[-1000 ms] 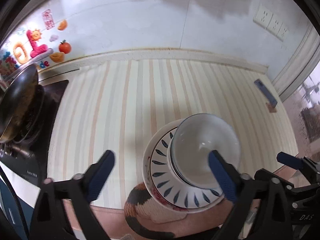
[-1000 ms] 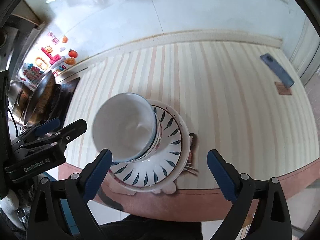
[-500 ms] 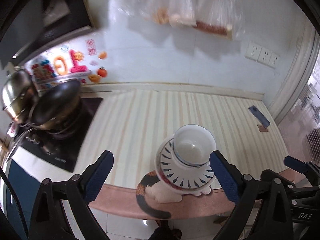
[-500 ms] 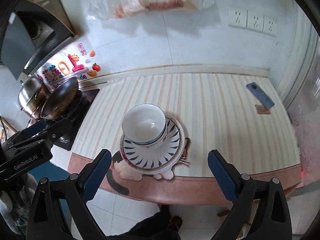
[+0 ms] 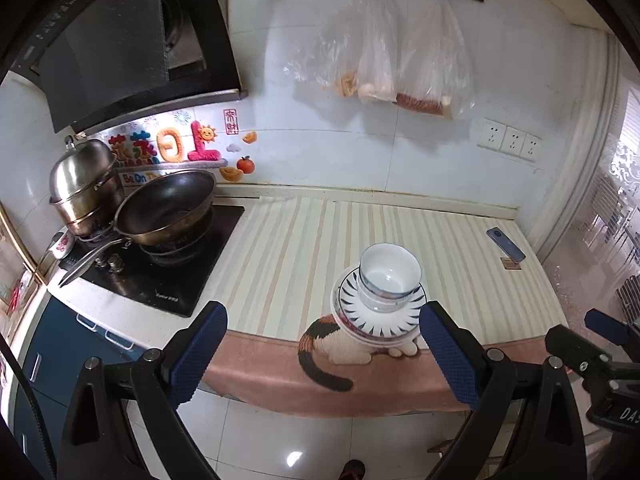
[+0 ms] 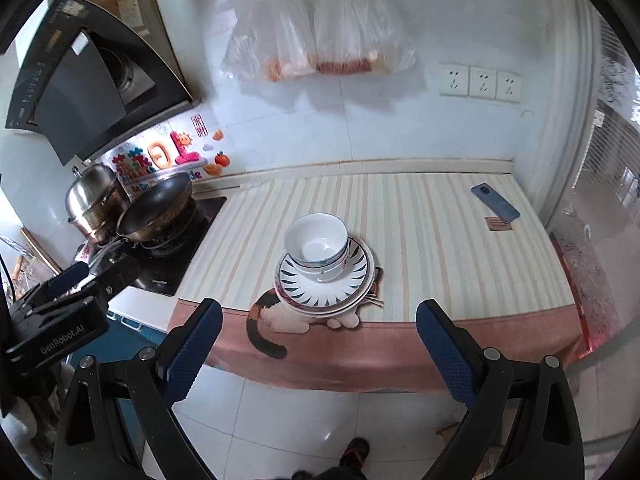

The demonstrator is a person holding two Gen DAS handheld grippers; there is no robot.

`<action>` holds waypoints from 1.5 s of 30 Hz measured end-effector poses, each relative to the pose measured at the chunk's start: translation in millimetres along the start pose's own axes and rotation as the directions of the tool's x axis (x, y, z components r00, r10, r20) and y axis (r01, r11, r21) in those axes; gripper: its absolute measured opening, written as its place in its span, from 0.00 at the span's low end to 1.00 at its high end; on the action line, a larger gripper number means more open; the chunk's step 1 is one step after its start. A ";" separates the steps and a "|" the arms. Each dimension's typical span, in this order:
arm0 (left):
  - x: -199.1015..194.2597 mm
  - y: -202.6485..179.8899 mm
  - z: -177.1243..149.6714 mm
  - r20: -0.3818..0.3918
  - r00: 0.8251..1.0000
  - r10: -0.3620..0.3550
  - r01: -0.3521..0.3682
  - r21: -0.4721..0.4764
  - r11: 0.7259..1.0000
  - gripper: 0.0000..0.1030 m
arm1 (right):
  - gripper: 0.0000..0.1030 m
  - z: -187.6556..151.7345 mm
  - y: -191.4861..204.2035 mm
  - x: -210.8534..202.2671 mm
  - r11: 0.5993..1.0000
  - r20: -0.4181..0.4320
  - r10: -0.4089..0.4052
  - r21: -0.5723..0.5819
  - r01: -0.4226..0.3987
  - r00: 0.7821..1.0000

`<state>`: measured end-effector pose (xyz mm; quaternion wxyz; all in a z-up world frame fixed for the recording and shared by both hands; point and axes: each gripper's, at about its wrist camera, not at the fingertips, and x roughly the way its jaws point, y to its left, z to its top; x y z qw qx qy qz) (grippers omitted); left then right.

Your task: Organize plates and bowls

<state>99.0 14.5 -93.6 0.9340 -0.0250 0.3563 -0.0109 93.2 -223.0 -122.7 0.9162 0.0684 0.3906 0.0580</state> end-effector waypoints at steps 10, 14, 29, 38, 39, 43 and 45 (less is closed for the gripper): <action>-74.3 25.6 -49.3 0.034 0.999 0.016 -0.017 0.030 0.999 0.96 | 0.97 -62.8 32.9 -79.4 0.999 0.046 -0.033 0.037 0.031 0.998; -93.9 31.9 -64.4 0.052 0.998 0.018 -0.020 0.040 0.999 0.96 | 0.97 -79.3 43.4 -98.0 0.999 0.059 -0.045 0.027 0.044 0.997; -127.7 43.0 -85.9 0.080 0.997 0.008 -0.012 0.049 0.999 0.96 | 0.97 -110.4 65.9 -138.0 0.998 0.098 -0.065 0.007 0.064 0.993; -136.5 39.8 -87.8 0.107 0.994 0.013 -0.019 0.054 0.998 0.96 | 0.98 -112.7 64.8 -141.2 0.998 0.100 -0.070 0.004 0.070 0.993; -137.3 40.0 -87.3 0.110 0.994 0.012 -0.018 0.053 0.998 0.96 | 0.98 -113.7 64.9 -142.1 0.997 0.101 -0.072 0.004 0.072 0.992; -138.6 41.7 -84.7 0.119 0.993 0.009 -0.015 0.049 0.999 0.96 | 0.98 -108.4 61.6 -142.2 0.997 0.105 -0.077 -0.001 0.078 0.991; -138.9 42.4 -84.2 0.121 0.993 0.007 -0.013 0.045 0.999 0.96 | 0.98 -105.6 60.0 -142.3 0.997 0.107 -0.080 -0.002 0.080 0.991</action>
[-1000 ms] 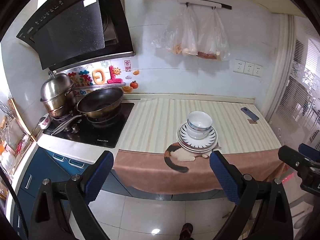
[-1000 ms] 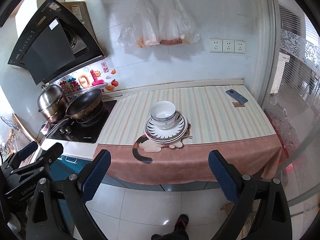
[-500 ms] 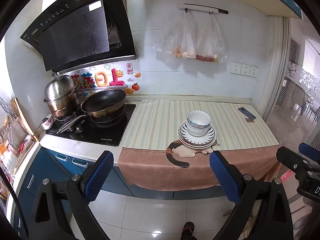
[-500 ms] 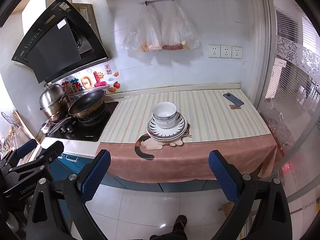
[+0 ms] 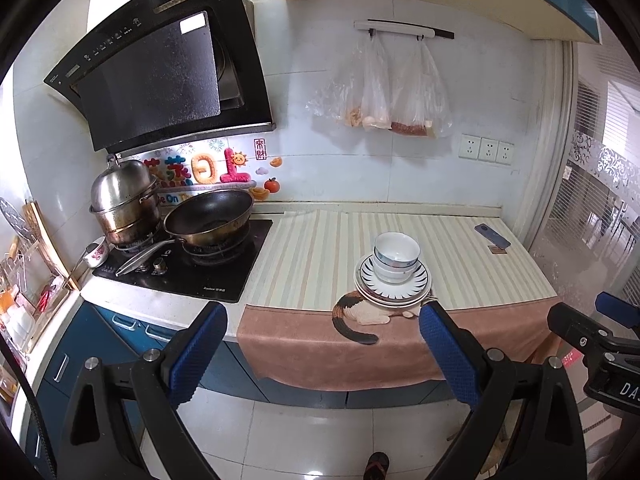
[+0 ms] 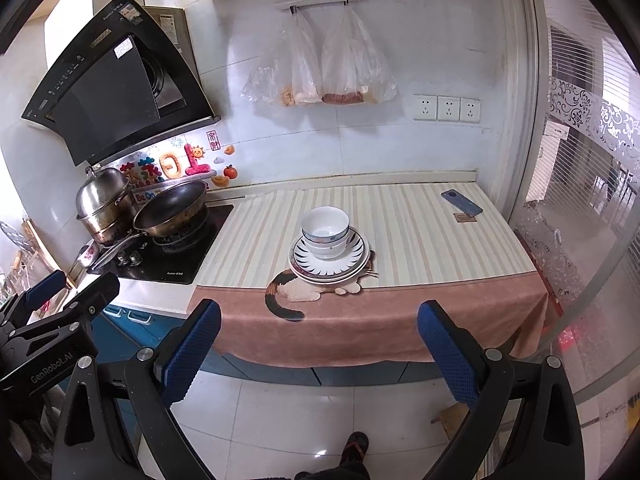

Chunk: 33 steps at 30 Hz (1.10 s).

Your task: Organize plates and bowls

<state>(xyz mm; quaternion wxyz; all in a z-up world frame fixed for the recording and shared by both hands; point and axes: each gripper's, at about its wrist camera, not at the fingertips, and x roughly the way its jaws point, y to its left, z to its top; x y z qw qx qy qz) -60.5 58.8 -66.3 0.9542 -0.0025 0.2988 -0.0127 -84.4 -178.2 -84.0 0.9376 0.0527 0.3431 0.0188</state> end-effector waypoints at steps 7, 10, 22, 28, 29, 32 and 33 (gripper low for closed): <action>0.6 3.0 0.9 -0.001 1.000 -0.009 0.009 -0.005 1.000 0.96 | 0.98 3.6 -2.0 -0.1 1.000 0.004 -0.007 -0.004 0.007 1.000; 1.2 4.2 1.3 -0.004 1.000 -0.010 0.010 -0.004 1.000 0.96 | 0.98 3.6 -2.3 -0.4 1.000 0.004 -0.010 -0.006 0.010 1.000; 0.2 6.3 -1.2 -0.013 1.000 -0.013 0.012 -0.008 1.000 0.96 | 0.98 7.4 -0.2 2.5 0.999 0.017 -0.030 -0.027 0.030 0.999; 0.6 6.5 -0.6 -0.008 1.000 -0.016 0.016 -0.005 1.000 0.96 | 0.98 7.6 -0.5 3.0 0.999 0.019 -0.031 -0.025 0.031 0.999; 0.4 6.7 -0.5 -0.006 1.000 -0.018 0.018 -0.005 1.000 0.96 | 0.98 7.6 -0.8 3.4 0.999 0.020 -0.033 -0.025 0.033 0.999; 0.8 7.3 0.2 -0.005 1.000 -0.021 0.021 -0.003 1.000 0.96 | 0.98 7.4 -1.6 4.5 0.999 0.020 -0.035 -0.024 0.036 0.999; 0.6 7.4 0.3 -0.004 1.000 -0.023 0.023 -0.003 1.000 0.96 | 0.98 6.3 -1.4 4.1 0.999 0.020 -0.036 -0.021 0.036 0.999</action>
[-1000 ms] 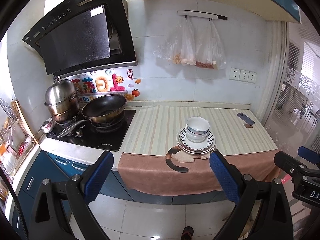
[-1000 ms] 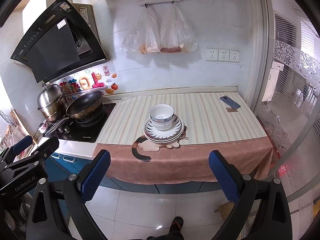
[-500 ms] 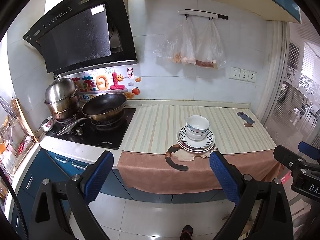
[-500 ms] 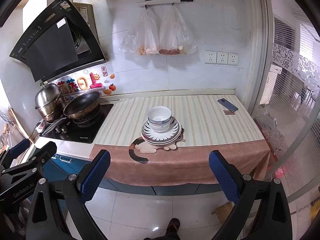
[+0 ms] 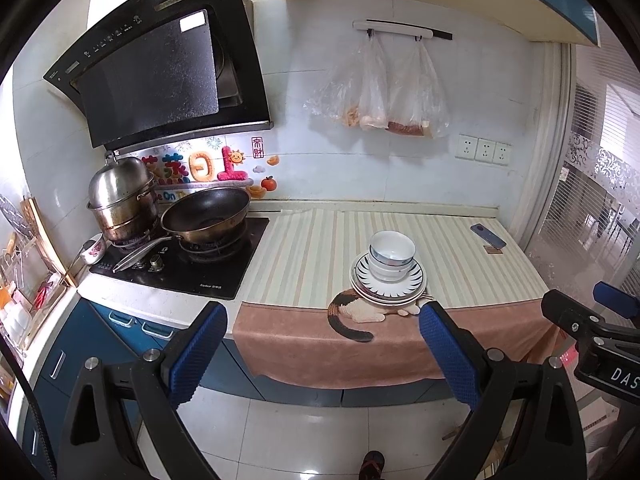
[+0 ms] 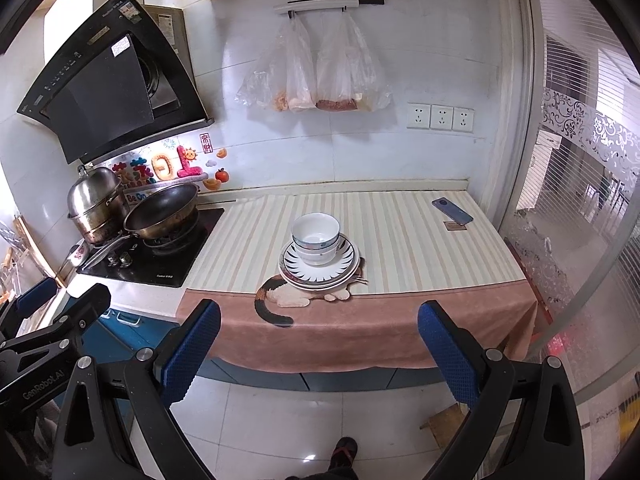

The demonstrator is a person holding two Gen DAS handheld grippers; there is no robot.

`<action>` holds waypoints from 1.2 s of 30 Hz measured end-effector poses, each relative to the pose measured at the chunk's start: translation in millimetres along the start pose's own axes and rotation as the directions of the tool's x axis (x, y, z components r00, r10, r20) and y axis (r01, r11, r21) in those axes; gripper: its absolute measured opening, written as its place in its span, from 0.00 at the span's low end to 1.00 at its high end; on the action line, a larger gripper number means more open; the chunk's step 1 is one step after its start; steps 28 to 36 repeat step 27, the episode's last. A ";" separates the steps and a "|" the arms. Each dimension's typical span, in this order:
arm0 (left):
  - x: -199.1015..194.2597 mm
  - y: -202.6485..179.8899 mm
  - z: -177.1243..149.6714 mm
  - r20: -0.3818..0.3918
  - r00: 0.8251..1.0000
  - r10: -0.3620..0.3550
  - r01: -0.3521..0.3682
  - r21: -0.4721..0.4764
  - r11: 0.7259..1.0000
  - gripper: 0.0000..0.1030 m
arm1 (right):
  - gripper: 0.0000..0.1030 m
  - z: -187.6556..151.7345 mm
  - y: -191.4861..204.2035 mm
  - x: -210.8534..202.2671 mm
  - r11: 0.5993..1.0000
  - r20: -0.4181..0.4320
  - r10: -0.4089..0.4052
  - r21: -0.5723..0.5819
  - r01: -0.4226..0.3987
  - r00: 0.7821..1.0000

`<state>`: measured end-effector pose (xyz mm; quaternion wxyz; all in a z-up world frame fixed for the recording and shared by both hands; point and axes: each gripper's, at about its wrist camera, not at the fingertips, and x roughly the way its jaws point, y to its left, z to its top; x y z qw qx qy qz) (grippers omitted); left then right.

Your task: Organize plates and bowls

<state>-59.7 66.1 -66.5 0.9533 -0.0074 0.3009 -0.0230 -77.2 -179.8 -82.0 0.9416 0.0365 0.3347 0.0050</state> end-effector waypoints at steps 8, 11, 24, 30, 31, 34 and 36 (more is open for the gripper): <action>-1.4 1.5 2.5 0.004 1.000 -0.012 0.012 0.006 1.000 0.96 | 0.98 -1.5 -0.9 -5.5 1.000 0.015 -0.013 0.013 0.013 1.000; -2.2 2.9 3.9 0.009 1.000 -0.012 0.012 0.009 1.000 0.96 | 0.98 -1.2 -1.7 -7.1 1.000 0.021 -0.019 0.013 0.019 1.000; -5.0 2.8 3.9 0.017 1.000 -0.020 0.020 0.022 1.000 0.96 | 0.98 -0.7 -1.1 -10.5 1.000 0.028 -0.025 0.017 0.025 0.999; -5.1 3.2 4.6 0.019 1.000 -0.022 0.021 0.023 1.000 0.96 | 0.98 -0.5 -1.7 -10.3 1.000 0.027 -0.024 0.015 0.024 0.999; -5.1 3.2 4.6 0.019 1.000 -0.022 0.021 0.023 1.000 0.96 | 0.98 -0.5 -1.7 -10.3 1.000 0.027 -0.024 0.015 0.024 0.999; -5.1 3.2 4.6 0.019 1.000 -0.022 0.021 0.023 1.000 0.96 | 0.98 -0.5 -1.7 -10.3 1.000 0.027 -0.024 0.015 0.024 0.999; -5.1 3.2 4.6 0.019 1.000 -0.022 0.021 0.023 1.000 0.96 | 0.98 -0.5 -1.7 -10.3 1.000 0.027 -0.024 0.015 0.024 0.999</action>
